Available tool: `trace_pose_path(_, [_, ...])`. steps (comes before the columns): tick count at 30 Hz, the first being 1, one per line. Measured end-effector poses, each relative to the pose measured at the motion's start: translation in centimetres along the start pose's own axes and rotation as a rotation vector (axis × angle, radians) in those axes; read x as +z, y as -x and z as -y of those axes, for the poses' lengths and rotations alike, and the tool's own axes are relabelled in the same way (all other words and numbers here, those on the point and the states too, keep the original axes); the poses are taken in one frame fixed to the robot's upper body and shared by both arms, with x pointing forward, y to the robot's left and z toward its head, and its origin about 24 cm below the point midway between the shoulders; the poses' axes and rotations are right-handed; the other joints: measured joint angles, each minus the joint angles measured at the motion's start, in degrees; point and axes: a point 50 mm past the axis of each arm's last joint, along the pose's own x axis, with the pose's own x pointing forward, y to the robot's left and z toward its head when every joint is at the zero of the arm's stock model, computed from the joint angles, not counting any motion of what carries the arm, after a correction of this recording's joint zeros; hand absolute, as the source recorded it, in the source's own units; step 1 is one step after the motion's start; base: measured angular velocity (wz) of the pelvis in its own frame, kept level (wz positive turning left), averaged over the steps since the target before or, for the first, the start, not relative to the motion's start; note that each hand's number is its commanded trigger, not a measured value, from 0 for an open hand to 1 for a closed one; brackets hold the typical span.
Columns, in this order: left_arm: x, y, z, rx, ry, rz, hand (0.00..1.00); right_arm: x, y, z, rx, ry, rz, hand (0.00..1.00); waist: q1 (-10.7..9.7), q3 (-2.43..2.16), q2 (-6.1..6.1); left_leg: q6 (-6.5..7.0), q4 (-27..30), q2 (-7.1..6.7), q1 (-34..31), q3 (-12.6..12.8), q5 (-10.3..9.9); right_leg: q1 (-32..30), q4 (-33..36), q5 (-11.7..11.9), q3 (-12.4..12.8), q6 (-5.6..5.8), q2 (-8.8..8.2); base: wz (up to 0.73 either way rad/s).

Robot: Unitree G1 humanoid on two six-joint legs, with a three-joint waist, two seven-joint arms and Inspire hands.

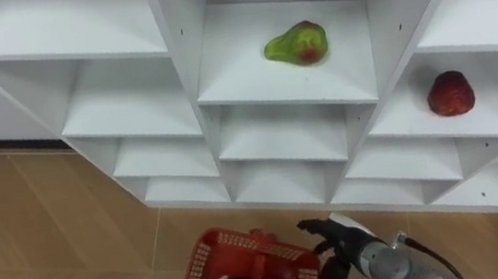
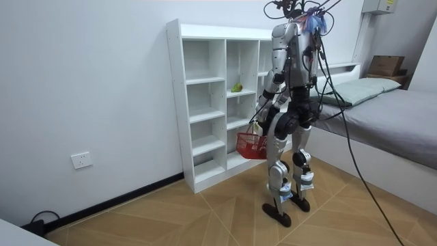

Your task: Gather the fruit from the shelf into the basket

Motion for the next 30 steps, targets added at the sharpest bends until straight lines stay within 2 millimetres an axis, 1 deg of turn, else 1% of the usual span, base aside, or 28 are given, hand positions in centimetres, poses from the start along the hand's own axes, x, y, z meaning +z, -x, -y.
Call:
trace_pose_path(11, [0.0, 0.0, 0.0, 0.000, 0.002, 0.000, 1.00, 0.0, 0.0, -0.1, 0.015, -0.022, 0.002, 0.00, -0.02, -0.03, 0.36, 0.00, 0.01, -0.02, 0.20, -0.03, 0.01, 0.28, 0.02, 0.00, -0.11, 0.00, -0.03, 0.00])
trace_pose_path(18, [0.1, 0.0, -0.3, 0.066, 0.037, 0.013, 1.00, -0.3, 0.4, 0.1, -0.016, -0.044, 0.031, 0.00, -0.34, -0.11, 0.33, 0.01, -0.53, -0.09, 2.35, 0.06, 0.01, 2.19, -0.01, -0.04, 0.06, 0.07, -0.05, 0.00])
trace_pose_path(22, [-0.2, 0.2, -0.9, 0.125, 0.150, 0.034, 1.00, -1.8, 0.8, -0.3, -0.020, -0.052, 0.003, 0.00, -0.28, -0.65, -0.07, -0.02, -1.13, -0.10, 3.57, 0.29, 0.26, 3.10, 0.01, -0.07, 0.09, 0.11, -0.09, -0.02])
trace_pose_path(23, [-0.4, 0.3, -1.1, 0.141, 0.179, 0.037, 1.00, -2.3, 1.0, -0.5, -0.024, -0.053, -0.007, 0.00, -0.08, -1.03, -0.22, -0.02, -1.22, -0.08, 3.87, 0.38, 0.27, 3.33, 0.01, -0.07, 0.11, 0.11, -0.11, -0.10])
trace_pose_path(25, [-0.8, 0.5, -1.3, 0.164, 0.207, 0.034, 1.00, -2.6, 1.5, -0.5, -0.032, -0.049, 0.007, 0.00, 0.27, -1.16, -0.51, -0.01, -1.67, 0.01, 5.10, 1.26, 0.29, 3.97, 0.03, -0.08, 1.01, 0.13, -0.12, -0.20])
trace_pose_path(26, [-1.4, 0.7, -1.5, 0.182, 0.240, 0.030, 1.00, -2.3, 1.8, -0.3, -0.041, -0.042, 0.035, 0.00, 0.28, -1.31, -0.67, 0.02, -2.07, 0.05, 5.86, 1.74, 0.31, 4.28, 0.07, -0.08, 1.51, 0.13, -0.09, -0.25])
trace_pose_path(27, [-1.8, 0.9, -1.6, 0.198, 0.268, 0.027, 1.00, -1.6, 2.0, -0.4, -0.052, -0.024, 0.077, 0.00, -0.02, -1.28, -0.98, 0.01, -2.33, 0.04, 6.59, 1.84, 0.32, 4.81, 0.05, -0.10, 1.62, 0.16, -0.10, -0.19])
trace_pose_path(28, [-2.0, 1.0, -1.6, 0.204, 0.278, 0.024, 1.00, -1.3, 2.2, -0.4, -0.060, -0.008, 0.095, 0.00, -0.08, -1.42, -1.22, 0.00, -2.40, 0.04, 6.87, 1.87, 0.34, 5.05, 0.04, -0.11, 1.63, 0.18, -0.09, -0.05])
trace_pose_path(29, [-2.4, 1.1, -1.7, 0.217, 0.293, 0.019, 1.00, -0.9, 2.6, -0.3, -0.074, 0.021, 0.127, 0.00, -0.06, -1.63, -1.81, -0.05, -2.63, 0.04, 7.51, 1.89, 0.38, 5.61, -0.05, -0.13, 1.65, 0.21, -0.05, 0.00])
trace_pose_path(30, [-2.7, 1.2, -1.7, 0.231, 0.313, 0.016, 1.00, -0.4, 2.7, -0.2, -0.081, 0.034, 0.153, 0.00, -0.05, -1.70, -2.33, -0.08, -2.94, 0.04, 8.31, 1.89, 0.42, 6.19, -0.09, -0.15, 2.01, 0.22, -0.01, 0.00])
